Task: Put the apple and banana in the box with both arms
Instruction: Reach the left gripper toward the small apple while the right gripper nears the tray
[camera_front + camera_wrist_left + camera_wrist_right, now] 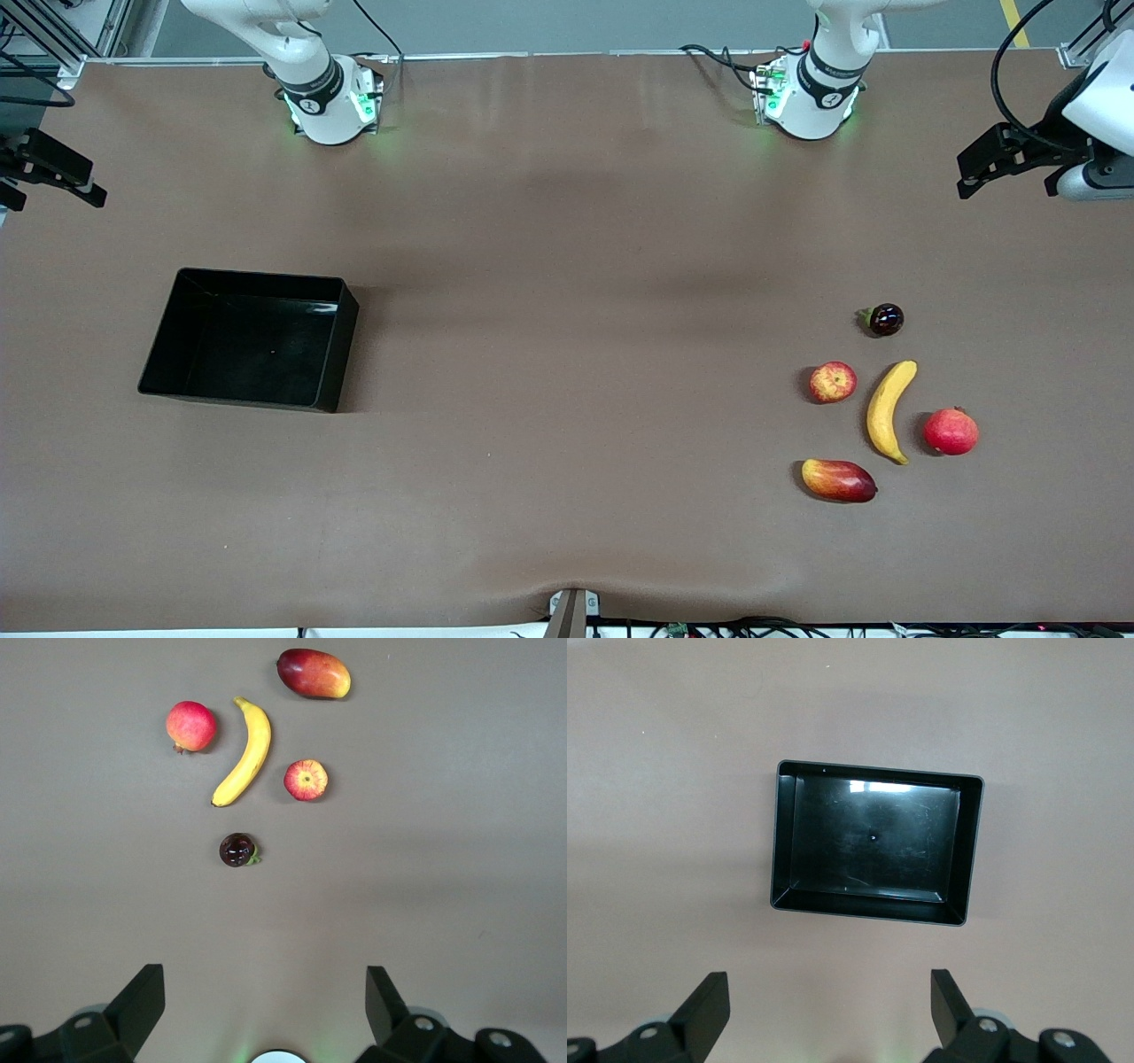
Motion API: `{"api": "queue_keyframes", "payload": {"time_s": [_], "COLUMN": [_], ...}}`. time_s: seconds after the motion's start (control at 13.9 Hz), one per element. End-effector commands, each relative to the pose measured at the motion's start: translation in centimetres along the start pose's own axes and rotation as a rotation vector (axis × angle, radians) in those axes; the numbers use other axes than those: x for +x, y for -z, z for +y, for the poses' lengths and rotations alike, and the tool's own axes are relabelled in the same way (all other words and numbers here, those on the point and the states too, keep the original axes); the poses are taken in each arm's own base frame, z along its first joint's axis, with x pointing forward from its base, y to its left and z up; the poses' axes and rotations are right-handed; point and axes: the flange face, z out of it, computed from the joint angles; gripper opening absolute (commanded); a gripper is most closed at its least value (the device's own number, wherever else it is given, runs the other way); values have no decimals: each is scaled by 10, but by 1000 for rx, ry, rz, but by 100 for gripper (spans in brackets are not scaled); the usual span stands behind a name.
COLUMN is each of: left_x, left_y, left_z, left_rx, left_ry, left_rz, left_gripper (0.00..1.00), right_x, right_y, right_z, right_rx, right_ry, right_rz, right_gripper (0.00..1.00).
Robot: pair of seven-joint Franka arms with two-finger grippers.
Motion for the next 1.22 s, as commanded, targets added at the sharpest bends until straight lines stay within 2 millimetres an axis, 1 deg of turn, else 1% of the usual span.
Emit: {"api": "queue_keyframes", "payload": {"time_s": [0.0, 0.22, 0.36, 0.43, 0.5, 0.58, 0.72, 0.79, 0.86, 0.94, 1.01, 1.08, 1.15], "left_x": [-2, 1, 8, 9, 11, 12, 18, 21, 22, 22, 22, 23, 23], "left_y": [2, -1, -10, -19, -36, -46, -74, -94, -112, -135, -152, -167, -179], "left_z": [0, -5, -13, -14, -13, -14, -31, -33, -31, -29, -28, -28, -26], "left_rx": [-19, -6, -9, -8, -6, -4, -6, -9, -12, -22, -23, -24, -25], "left_ry": [5, 13, 13, 14, 15, 18, 51, 56, 65, 71, 72, 83, 89], "left_rz": [-18, -20, -37, -57, -86, -92, -70, -69, -63, -73, -59, -47, -32], "left_gripper": [100, 100, 100, 100, 100, 100, 100, 100, 100, 100, 100, 100, 100], "right_x": [1, 1, 0, 0, 0, 0, 0, 3, 8, 7, 10, 20, 38], "right_y": [3, 3, 2, 3, 2, 2, 1, -3, -10, -11, -17, -33, -66], "right_z": [4, 6, 6, 6, 6, 8, 11, 14, 22, 30, 41, 53, 78], "right_rx": [8, 0, 0, 0, 0, 0, 0, 1, 2, 2, 3, -3, -23], "right_ry": [4, 2, 0, 0, 0, -3, -9, -14, -30, -45, -66, -82, -112], "right_rz": [-3, -2, -4, -2, -4, -5, -6, -17, -30, -29, -36, -59, -104], "right_gripper": [100, 100, 100, 100, 100, 100, 100, 100, 100, 100, 100, 100, 100]}}
